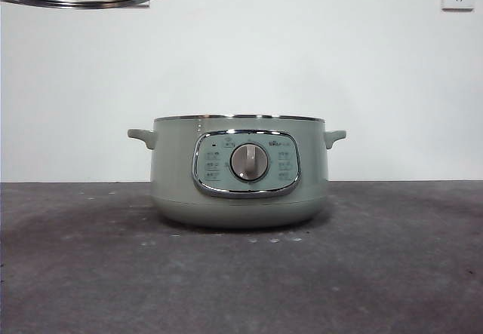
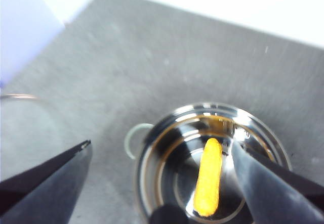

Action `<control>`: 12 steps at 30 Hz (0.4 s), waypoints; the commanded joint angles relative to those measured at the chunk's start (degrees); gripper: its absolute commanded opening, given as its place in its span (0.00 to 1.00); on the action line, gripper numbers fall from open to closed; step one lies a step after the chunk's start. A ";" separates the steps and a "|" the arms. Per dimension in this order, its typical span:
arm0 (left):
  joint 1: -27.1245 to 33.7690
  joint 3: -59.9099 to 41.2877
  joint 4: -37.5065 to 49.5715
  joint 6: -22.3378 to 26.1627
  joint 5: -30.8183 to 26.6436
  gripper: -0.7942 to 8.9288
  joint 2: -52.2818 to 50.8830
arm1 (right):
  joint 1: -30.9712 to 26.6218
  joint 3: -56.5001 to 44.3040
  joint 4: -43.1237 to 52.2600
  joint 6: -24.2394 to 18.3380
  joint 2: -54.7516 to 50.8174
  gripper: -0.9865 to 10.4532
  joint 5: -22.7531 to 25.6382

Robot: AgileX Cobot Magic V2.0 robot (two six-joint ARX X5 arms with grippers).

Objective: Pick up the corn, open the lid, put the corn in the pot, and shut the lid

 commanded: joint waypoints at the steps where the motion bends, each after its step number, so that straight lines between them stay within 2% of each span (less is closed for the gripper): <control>1: -1.18 0.76 4.79 0.07 0.68 0.07 0.52 | 1.46 -5.73 -1.55 -1.05 -6.93 0.49 -0.13; 6: -3.63 1.16 8.44 0.07 0.66 0.07 3.63 | 2.91 -22.77 -1.55 -3.80 -21.70 0.49 3.04; 10: -5.73 2.12 10.62 0.09 0.63 0.07 7.06 | 3.19 -39.54 -1.53 -4.11 -34.36 0.49 3.48; 12: -6.84 2.69 12.26 0.09 0.63 0.07 9.44 | 3.19 -48.37 -1.53 -3.93 -41.07 0.49 5.18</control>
